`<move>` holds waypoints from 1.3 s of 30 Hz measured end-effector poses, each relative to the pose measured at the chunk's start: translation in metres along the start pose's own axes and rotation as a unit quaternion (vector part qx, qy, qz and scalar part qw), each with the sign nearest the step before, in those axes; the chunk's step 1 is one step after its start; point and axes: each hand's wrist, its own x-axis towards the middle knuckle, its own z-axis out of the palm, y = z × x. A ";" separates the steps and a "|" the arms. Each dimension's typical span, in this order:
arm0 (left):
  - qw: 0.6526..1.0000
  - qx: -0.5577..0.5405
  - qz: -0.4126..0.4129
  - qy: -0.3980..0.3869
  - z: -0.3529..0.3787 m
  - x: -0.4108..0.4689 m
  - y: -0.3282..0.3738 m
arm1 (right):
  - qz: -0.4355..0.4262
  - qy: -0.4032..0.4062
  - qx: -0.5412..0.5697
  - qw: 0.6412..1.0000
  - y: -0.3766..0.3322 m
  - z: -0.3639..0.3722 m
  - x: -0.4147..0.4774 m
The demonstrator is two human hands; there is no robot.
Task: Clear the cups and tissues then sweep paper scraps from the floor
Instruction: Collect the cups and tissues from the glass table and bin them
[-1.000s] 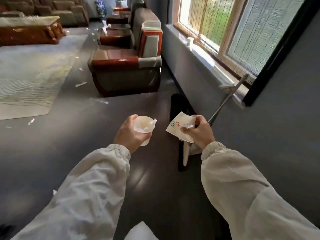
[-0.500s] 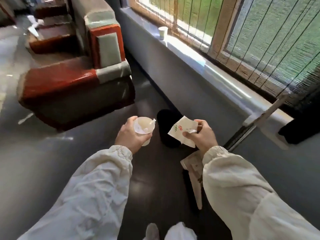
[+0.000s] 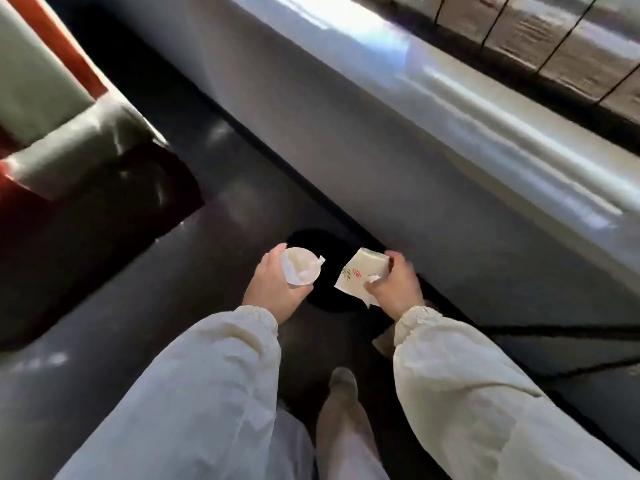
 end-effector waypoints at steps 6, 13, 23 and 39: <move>0.993 0.043 -0.017 -0.105 0.059 0.106 -0.050 | 0.062 -0.015 -0.037 0.997 0.030 0.079 0.092; 0.963 0.139 0.055 -0.225 0.102 0.185 -0.098 | 0.112 -0.018 -0.007 0.994 0.058 0.144 0.148; 0.917 0.207 0.208 -0.269 0.032 0.192 -0.020 | 0.193 -0.005 0.063 0.979 -0.006 0.105 0.101; 0.598 0.203 0.725 -0.274 -0.028 -0.151 0.354 | 0.208 0.423 0.084 0.878 -0.066 -0.215 -0.334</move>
